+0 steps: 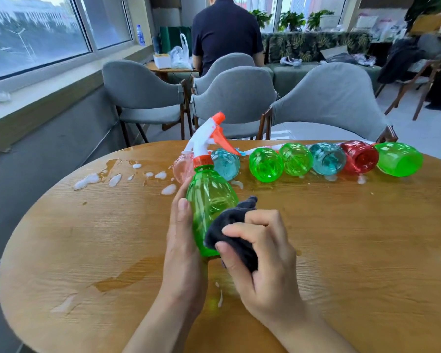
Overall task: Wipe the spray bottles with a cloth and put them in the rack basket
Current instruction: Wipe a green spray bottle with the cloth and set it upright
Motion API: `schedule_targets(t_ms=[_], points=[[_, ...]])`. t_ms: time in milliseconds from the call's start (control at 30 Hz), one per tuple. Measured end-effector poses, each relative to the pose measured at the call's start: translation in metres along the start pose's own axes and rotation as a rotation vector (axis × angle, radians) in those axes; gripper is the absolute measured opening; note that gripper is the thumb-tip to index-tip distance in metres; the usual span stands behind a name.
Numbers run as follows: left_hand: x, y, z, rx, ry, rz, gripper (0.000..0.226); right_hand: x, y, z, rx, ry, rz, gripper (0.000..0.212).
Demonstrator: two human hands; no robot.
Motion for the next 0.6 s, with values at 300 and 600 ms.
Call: schedule_targets(t_ms=[300, 600], points=[[-0.001, 0.013, 0.012, 0.166, 0.004, -0.062, 0.049, -0.049, -0.01, -0.025, -0.116, 0.597, -0.459, 0.011], [0.0, 0.021, 0.014, 0.128, 0.099, -0.126, 0.053, -0.047, 0.014, -0.014, 0.188, 0.842, -0.585, 0.05]])
Point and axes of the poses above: each hand's wrist, its own z-axis away from the middle knuckle, its own y-axis out of the palm, x = y × z, the point moved 3 cm from there along -z, towards the middle knuckle, and after that the axes turned 12 degrees about z, right-handed, at the moved point
